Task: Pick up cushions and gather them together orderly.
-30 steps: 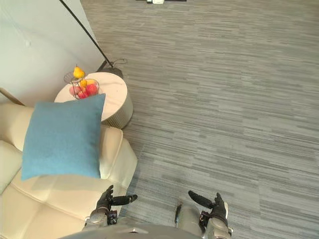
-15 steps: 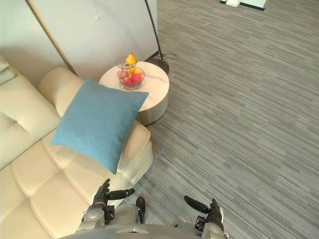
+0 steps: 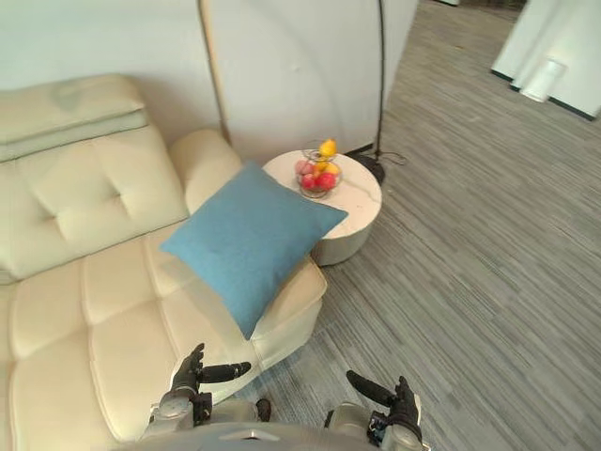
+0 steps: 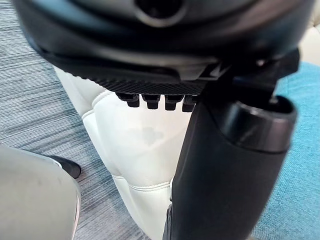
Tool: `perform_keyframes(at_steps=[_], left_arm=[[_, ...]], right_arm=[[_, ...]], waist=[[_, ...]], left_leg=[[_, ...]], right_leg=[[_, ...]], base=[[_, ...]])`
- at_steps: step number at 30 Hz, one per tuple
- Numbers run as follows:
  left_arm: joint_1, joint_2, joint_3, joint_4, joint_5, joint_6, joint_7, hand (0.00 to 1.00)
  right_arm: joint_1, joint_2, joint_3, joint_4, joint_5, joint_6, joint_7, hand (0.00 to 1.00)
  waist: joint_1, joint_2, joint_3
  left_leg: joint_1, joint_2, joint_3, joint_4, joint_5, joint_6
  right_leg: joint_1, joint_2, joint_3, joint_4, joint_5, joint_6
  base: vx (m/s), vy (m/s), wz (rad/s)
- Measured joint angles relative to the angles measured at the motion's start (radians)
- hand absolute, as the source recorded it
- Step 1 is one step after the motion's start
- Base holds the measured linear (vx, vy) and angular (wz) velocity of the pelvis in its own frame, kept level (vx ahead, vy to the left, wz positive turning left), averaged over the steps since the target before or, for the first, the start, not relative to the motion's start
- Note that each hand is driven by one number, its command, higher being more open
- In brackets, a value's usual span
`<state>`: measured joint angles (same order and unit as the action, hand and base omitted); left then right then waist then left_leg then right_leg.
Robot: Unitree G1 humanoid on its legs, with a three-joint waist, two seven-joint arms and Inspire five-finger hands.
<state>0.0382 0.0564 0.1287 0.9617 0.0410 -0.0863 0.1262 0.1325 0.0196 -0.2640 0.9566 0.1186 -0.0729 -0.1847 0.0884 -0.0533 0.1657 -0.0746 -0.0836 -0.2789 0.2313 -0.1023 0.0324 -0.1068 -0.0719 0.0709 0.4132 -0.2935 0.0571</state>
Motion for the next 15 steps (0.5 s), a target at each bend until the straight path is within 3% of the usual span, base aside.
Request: perform_keyframes(at_steps=[1,3,5,10,12,13,14,15], left_arm=[[-0.008,0.004,0.001,0.007,0.0,0.0,0.001,1.0],[-0.014,-0.022,0.016,0.009,-0.002,0.002,0.013,1.0],[-0.012,-0.025,0.016,0.008,-0.001,0.0,0.017,1.0],[0.0,-0.025,0.027,-0.012,0.0,-0.001,0.007,1.0],[0.01,-0.027,0.032,-0.032,-0.001,-0.001,0.007,1.0],[0.004,-0.034,0.031,-0.035,0.0,-0.002,0.015,1.0],[0.005,-0.036,0.033,-0.034,-0.002,-0.001,0.016,1.0],[0.014,-0.025,0.034,-0.037,0.0,-0.001,0.006,1.0]], right_arm=[[-0.003,0.007,-0.009,0.001,0.012,0.002,0.002,1.0],[-0.004,0.004,-0.042,-0.003,0.021,0.008,-0.001,1.0],[-0.003,0.002,-0.03,-0.002,0.018,0.008,0.005,1.0],[-0.009,0.009,-0.025,-0.001,0.018,0.008,0.01,1.0],[-0.013,0.014,-0.028,-0.001,0.018,0.008,0.01,1.0],[-0.026,-0.002,-0.028,-0.011,0.016,0.007,0.016,1.0],[-0.029,-0.006,-0.027,-0.019,0.016,0.005,0.015,1.0],[-0.027,0.007,-0.025,-0.037,0.016,0.0,0.011,1.0]], waist=[[-0.001,-0.01,0.006],[0.0,0.019,0.015],[0.01,0.02,0.016],[0.015,0.02,0.009],[0.014,0.015,0.008],[0.01,0.036,0.015],[0.008,0.037,0.014],[0.012,0.013,0.006]], left_leg=[[-0.009,-0.013,-0.007,0.02,0.0,-0.006],[-0.038,-0.001,-0.015,0.086,-0.021,-0.046],[-0.028,-0.003,-0.073,0.083,-0.025,-0.069],[-0.065,0.013,-0.069,0.101,-0.015,-0.079],[-0.072,0.031,0.006,0.109,0.004,-0.063],[-0.072,0.082,0.076,0.108,0.01,-0.058],[-0.074,0.09,0.102,0.104,0.011,-0.058],[-0.069,0.091,0.173,0.083,0.013,-0.054]], right_leg=[[0.003,0.002,0.004,-0.006,0.032,0.006],[0.019,0.007,-0.077,0.014,0.026,-0.013],[0.063,0.003,-0.159,0.005,0.012,-0.034],[0.138,0.019,-0.282,-0.052,0.017,-0.042],[0.145,0.025,-0.302,-0.032,0.031,-0.033],[0.068,0.036,-0.292,0.112,0.036,-0.023],[0.058,0.034,-0.287,0.093,0.006,-0.042],[0.09,-0.003,-0.279,-0.087,0.088,-0.037]], base=[[0.05,-0.353,1.7],[0.06,-0.249,1.27],[0.11,-0.218,1.0],[0.15,-0.171,1.02],[0.08,-0.071,0.74],[0.03,-0.026,0.47],[0.01,-0.004,0.45],[0.0,-0.032,0.42]])
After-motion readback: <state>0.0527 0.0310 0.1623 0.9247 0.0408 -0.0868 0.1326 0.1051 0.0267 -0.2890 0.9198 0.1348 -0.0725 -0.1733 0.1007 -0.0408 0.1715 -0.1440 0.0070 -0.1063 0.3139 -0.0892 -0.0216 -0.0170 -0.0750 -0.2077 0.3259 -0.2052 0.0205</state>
